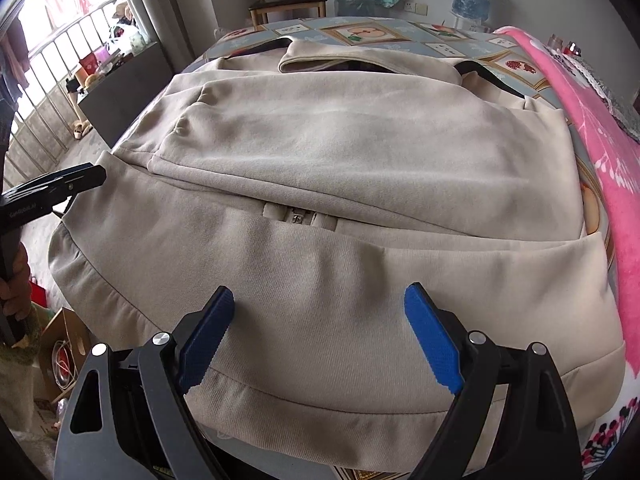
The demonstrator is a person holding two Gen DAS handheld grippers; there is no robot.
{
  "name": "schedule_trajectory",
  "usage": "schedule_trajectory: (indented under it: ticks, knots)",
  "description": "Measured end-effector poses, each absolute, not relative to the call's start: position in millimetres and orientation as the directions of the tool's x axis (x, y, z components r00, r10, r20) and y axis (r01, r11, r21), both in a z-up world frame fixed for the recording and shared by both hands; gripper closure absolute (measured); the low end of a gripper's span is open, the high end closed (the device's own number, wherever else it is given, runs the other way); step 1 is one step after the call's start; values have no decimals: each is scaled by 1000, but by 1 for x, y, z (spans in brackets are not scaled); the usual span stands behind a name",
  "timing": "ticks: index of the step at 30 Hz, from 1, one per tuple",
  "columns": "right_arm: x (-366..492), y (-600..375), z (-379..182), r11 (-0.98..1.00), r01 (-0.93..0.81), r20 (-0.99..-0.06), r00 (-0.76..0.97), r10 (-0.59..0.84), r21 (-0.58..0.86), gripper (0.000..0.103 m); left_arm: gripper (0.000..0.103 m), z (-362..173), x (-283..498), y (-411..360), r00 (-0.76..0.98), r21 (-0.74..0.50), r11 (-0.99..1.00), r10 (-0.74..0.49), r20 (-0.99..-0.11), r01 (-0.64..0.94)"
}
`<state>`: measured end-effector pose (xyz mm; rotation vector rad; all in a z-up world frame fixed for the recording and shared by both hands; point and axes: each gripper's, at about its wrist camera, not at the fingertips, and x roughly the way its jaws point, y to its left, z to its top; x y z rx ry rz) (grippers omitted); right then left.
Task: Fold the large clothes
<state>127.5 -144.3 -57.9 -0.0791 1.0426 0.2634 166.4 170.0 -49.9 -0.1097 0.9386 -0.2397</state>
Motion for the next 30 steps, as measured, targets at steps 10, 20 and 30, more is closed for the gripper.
schedule_trajectory:
  ticks: [10,20,30]
  knots:
    - [128,-144,-58,964,-258,-862,474,178,58,18,62,-62,196,177,454,-350,911,-412,-790,219]
    - [129,-148,-52,968,-238,-862,471,190,84,18,87,-47,183,168,504,-280,916,-394,-769,289]
    - [133,-151,-4,796,-243,-699,385,603,554,18,95,6,134,140,623,-111,913,-354,-698,393]
